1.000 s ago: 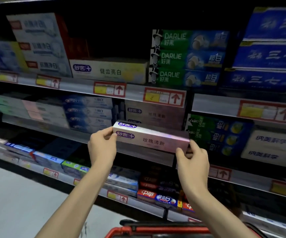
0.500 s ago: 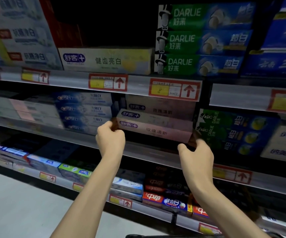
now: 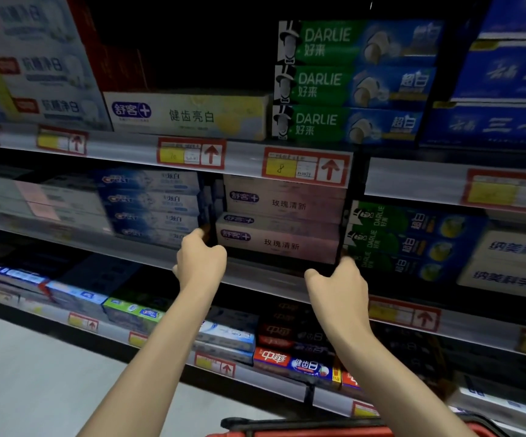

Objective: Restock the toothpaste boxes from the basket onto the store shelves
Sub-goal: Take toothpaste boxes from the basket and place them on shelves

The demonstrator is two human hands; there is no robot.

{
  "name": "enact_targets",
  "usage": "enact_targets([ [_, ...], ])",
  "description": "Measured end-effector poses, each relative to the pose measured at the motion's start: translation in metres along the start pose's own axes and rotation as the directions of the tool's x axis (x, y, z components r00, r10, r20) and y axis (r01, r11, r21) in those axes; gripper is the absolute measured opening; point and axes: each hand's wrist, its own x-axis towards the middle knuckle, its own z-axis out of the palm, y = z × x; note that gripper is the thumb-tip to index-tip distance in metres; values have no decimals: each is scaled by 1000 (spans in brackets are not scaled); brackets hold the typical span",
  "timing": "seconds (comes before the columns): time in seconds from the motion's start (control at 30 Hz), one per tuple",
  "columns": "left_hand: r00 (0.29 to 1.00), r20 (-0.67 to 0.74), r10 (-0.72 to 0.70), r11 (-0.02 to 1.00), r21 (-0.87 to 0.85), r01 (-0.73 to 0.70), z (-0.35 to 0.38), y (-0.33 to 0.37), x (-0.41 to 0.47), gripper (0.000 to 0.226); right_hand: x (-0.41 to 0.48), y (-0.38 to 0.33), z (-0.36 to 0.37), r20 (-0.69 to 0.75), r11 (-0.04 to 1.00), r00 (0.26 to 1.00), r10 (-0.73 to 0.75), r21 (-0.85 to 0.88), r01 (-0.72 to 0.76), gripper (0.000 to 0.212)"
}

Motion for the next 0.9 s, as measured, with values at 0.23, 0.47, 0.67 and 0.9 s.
enact_targets([
  [0.23,992,122,25,994,-113,-11,-25,3,-58,28,-43,-3,-50,97,992,988,-124,4,124,71],
  [0.47,942,333,33,989,-145,17,-53,35,-162,22,-87,4,-124,258,965,935,-243,-33,260,53],
  [0.67,936,344,68,978,-211,6,-74,31,-237,18,-120,33,-178,359,956,901,-245,-66,286,46],
  [0.9,928,370,41,991,-136,10,-60,-21,-283,21,-136,94,-197,419,954,887,-195,-130,271,40],
])
